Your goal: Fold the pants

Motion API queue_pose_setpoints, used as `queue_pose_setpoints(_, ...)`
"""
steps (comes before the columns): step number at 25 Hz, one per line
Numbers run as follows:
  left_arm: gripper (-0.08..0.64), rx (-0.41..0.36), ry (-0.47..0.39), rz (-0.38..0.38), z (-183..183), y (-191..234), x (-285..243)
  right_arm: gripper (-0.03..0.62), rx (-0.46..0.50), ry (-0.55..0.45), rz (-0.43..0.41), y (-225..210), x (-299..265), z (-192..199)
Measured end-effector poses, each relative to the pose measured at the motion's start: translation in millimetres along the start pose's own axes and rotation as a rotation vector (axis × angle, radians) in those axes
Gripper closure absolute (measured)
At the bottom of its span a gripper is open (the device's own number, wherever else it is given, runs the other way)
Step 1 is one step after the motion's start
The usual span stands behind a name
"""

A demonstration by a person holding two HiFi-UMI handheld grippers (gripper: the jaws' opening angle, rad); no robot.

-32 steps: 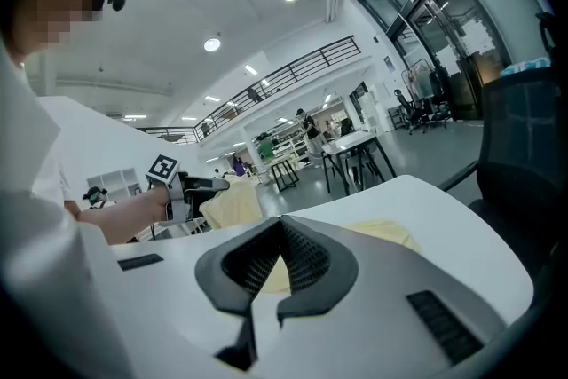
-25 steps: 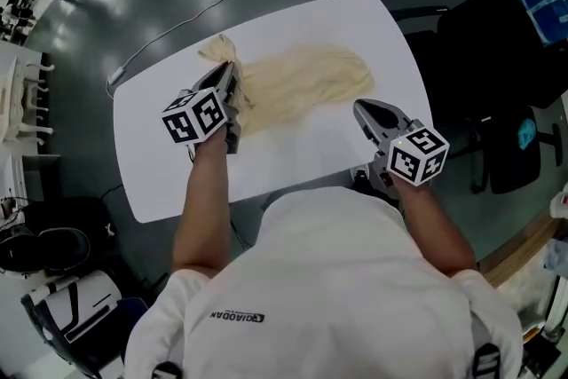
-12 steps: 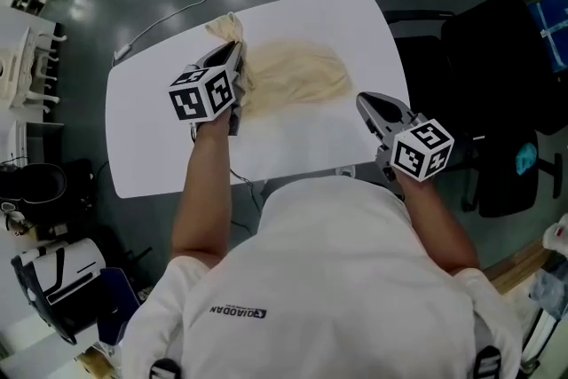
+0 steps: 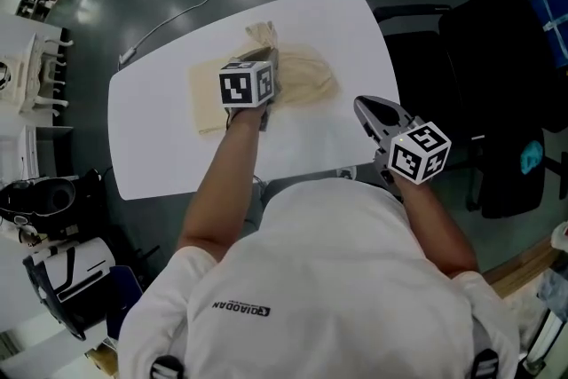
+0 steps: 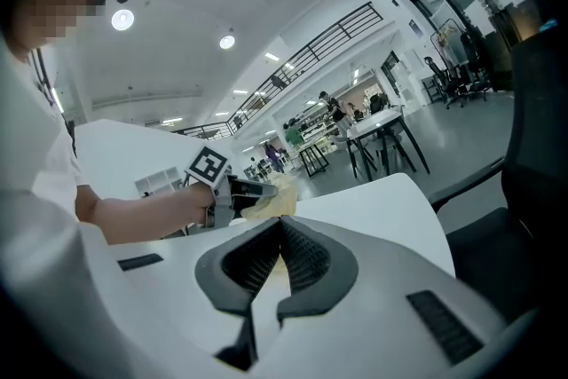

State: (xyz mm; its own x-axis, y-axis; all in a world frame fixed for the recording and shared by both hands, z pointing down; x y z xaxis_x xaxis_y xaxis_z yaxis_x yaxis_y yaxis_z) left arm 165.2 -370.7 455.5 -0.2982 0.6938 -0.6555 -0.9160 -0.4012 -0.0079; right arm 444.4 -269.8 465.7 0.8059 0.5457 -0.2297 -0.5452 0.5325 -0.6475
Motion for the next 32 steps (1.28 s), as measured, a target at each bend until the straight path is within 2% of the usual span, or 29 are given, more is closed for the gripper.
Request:
queue_pose_setpoints(7, 0.503, -0.01, 0.132, 0.004, 28, -31, -69, 0.574, -0.03, 0.009, 0.014, -14, 14, 12)
queue_pose_setpoints(12, 0.509, -0.033, 0.164, 0.023, 32, -55, -102, 0.574, -0.05, 0.004, 0.041, -27, 27, 16)
queue_pose_setpoints(16, 0.509, -0.039, 0.193, 0.039, 37, -66, -108, 0.574, -0.046, -0.005, 0.042, -28, 31, 14)
queue_pose_setpoints(23, 0.483, -0.061, 0.08, 0.088, 20, -75, -92, 0.574, -0.032, 0.008, 0.021, -22, 24, 15)
queue_pose_setpoints(32, 0.508, -0.03, -0.029, 0.084, 11, -66, -47, 0.574, 0.009, 0.021, -0.031, -7, 11, 11)
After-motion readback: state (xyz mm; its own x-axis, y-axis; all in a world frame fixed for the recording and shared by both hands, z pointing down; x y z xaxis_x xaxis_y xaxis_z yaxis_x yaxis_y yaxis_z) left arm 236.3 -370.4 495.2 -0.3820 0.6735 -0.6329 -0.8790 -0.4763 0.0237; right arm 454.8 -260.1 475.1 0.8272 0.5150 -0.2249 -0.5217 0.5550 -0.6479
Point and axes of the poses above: the fingertips, and each gripper's own axes: x backward along the fingers, y to its left, z out of its underside, the point moved 9 cm from there along x, backward along the fingers, and after that the axes turned 11 degrees about -x, right-handed, at the moved point
